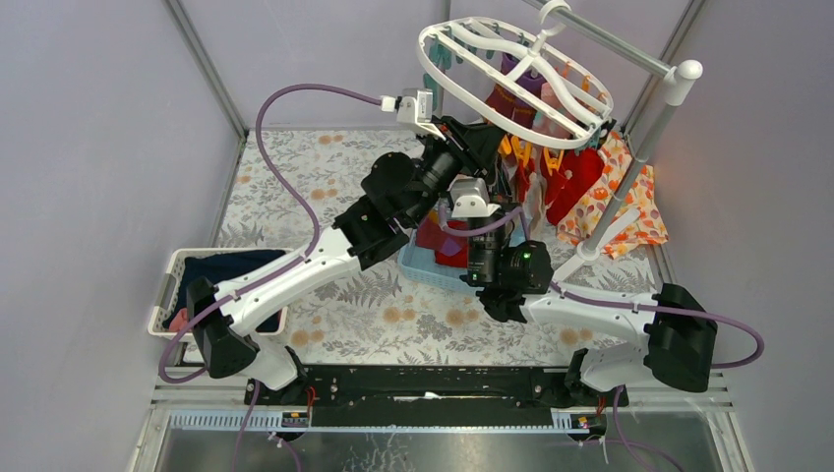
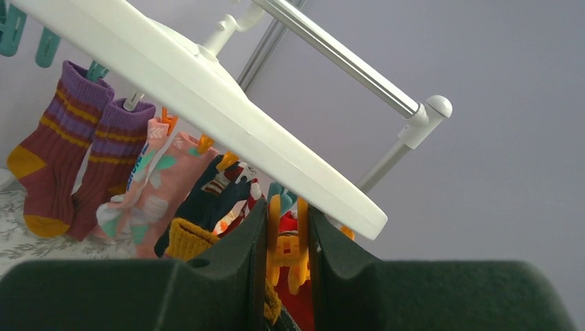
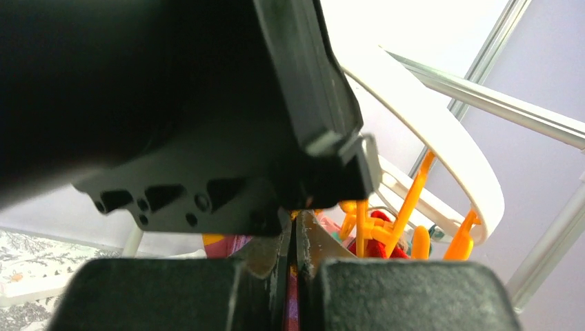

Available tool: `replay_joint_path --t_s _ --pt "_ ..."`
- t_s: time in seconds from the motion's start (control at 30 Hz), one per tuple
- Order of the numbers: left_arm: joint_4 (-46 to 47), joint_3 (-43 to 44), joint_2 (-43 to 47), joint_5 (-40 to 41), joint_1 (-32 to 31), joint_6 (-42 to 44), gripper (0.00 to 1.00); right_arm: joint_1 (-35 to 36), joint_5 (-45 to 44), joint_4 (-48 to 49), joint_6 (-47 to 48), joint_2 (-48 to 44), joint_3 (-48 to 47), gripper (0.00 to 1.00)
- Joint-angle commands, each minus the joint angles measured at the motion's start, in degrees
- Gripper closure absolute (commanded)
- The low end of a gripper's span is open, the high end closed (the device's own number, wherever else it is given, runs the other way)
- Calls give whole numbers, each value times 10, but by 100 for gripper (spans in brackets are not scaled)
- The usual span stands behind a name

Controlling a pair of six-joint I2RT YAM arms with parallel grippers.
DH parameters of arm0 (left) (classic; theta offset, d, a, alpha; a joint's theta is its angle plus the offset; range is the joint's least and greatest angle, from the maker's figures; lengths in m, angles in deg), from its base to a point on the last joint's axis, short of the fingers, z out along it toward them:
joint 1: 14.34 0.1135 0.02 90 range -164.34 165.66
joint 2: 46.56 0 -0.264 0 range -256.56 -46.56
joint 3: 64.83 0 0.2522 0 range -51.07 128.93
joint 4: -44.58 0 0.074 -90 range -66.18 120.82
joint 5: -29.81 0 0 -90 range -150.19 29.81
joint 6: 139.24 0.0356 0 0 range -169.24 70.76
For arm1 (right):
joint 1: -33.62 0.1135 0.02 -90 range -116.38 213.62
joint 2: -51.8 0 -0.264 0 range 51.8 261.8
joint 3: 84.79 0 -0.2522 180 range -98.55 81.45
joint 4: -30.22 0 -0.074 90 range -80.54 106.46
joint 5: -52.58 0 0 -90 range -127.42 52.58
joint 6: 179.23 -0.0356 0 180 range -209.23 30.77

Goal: Clip the socks to the hanger
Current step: Clamp the sock onto the hanger.

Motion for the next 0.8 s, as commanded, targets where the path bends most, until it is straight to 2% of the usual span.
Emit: replay_joint_path --t_s 0.0,0.77 --pt "-2 20 2 29 3 30 98 0 -13 122 -9 -30 8 100" --pt "-2 18 14 49 4 42 98 -3 -33 122 -18 -52 42 100"
